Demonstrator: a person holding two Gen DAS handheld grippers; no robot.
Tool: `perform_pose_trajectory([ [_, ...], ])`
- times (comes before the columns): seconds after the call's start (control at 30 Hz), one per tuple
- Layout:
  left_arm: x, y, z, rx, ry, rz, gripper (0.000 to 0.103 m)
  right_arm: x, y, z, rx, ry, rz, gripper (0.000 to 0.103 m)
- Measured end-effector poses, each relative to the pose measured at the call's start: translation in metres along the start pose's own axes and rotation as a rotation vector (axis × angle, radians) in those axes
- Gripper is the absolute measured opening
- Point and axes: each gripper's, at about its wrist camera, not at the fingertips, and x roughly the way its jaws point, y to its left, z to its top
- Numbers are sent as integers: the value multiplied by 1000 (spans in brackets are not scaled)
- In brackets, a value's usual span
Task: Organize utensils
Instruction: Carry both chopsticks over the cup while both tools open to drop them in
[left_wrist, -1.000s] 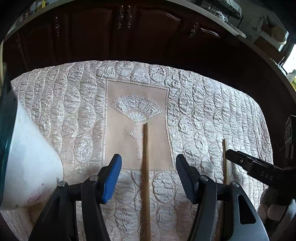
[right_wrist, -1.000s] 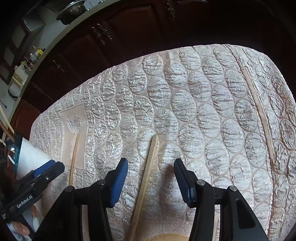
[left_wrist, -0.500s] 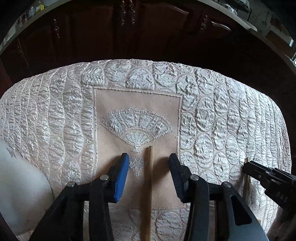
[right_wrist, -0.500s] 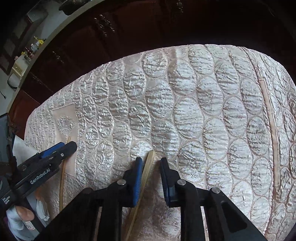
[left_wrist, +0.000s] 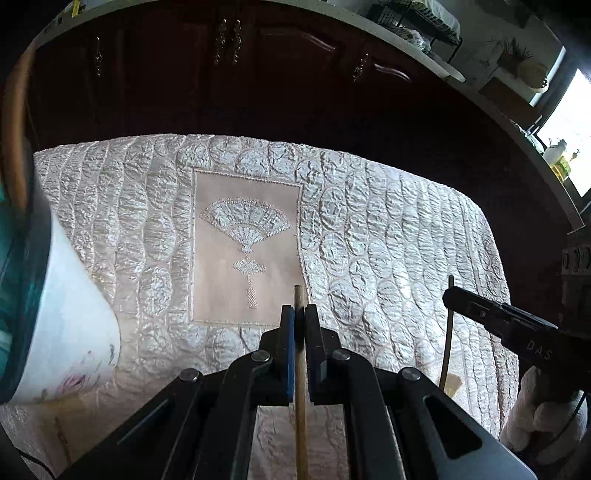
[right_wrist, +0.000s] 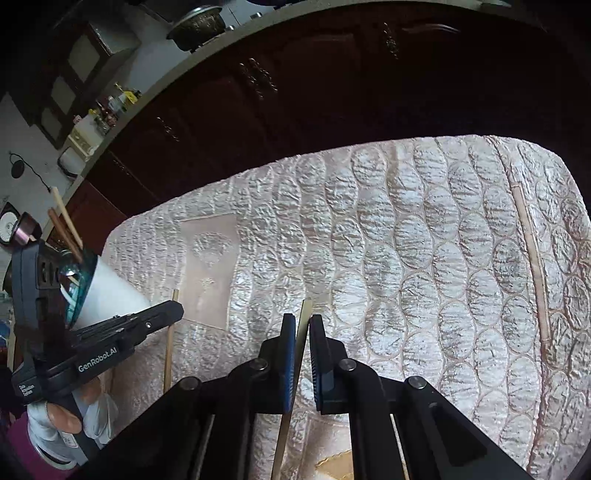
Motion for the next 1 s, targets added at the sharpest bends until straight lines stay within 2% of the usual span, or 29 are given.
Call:
perform_pose_trajectory([
  [0.17,-53,2,-23,35,-54,-22,5,-41,26,-13,-47,-52,35,8],
  [0.27,-80,5,-26,41,-88,-36,5,-62,45,-18,-89,-78,51,8],
  [0.53,-153,35,-41,41,-167,-46,5,-105,91,-31,-188,-140,59,7],
  [0.8,-213,56,-34,17,-269,-45,5,-138,130,-28,-256,-195,90,7],
  [1.0,-254,70,-19,3,-351,-27,5,-157,167,-11,-307,-258,136,7],
])
